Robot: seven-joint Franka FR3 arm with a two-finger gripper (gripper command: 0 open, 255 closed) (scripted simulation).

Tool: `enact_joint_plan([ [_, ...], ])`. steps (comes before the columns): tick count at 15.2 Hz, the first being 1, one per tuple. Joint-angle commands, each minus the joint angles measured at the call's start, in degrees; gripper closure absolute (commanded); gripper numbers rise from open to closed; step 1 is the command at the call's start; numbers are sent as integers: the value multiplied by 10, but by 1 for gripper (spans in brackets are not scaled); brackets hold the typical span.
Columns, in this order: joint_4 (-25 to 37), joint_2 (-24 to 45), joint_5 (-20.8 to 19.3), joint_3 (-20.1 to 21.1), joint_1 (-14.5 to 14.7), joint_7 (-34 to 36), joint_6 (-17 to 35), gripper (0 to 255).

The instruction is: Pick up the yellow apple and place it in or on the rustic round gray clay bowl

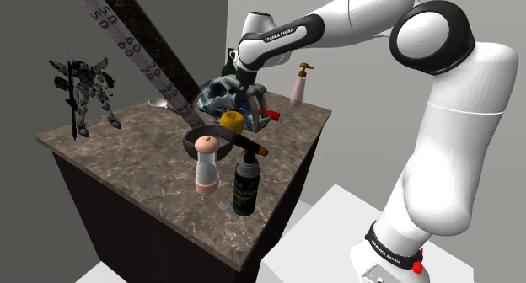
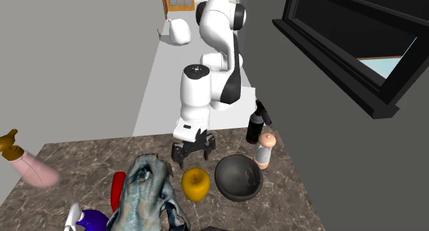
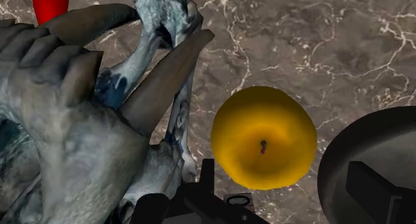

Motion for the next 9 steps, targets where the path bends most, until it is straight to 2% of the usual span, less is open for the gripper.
enact_joint_plan([
  [1,10,17,3,3,0,-8,9,0],
  [9,3,48,9,4,-3,-11,48,0],
])
